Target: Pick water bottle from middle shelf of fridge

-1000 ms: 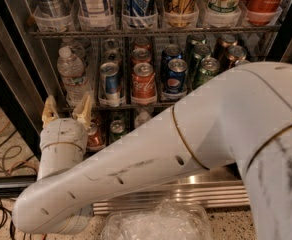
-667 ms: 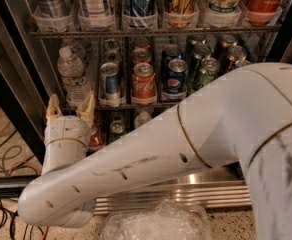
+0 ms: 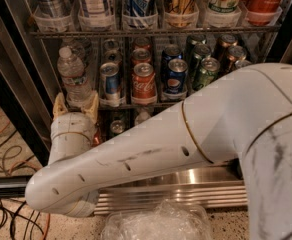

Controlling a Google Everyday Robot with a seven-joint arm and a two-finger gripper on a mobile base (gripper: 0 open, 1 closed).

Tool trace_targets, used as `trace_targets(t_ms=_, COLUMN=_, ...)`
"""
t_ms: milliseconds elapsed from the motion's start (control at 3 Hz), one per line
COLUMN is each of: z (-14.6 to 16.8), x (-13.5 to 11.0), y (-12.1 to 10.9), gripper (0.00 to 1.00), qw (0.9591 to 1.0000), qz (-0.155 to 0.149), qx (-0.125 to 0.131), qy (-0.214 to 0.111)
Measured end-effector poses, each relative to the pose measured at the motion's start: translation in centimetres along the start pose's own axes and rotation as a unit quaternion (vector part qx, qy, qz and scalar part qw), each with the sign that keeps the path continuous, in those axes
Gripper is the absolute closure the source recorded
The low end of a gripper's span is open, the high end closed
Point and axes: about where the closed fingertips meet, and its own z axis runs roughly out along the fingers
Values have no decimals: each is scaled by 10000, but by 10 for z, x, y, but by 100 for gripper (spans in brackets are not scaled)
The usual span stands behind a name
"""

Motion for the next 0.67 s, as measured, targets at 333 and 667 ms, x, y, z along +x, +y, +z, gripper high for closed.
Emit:
trace_targets(t_ms=333, z=12, x=2, y=-8, gripper=36, qw=10000, qz=-34, qx=75, qy=57)
trace_targets(t_ms=667, z=27, x=0, y=-10, gripper=36, qw=9999, qz=-72, qx=85, qy=48)
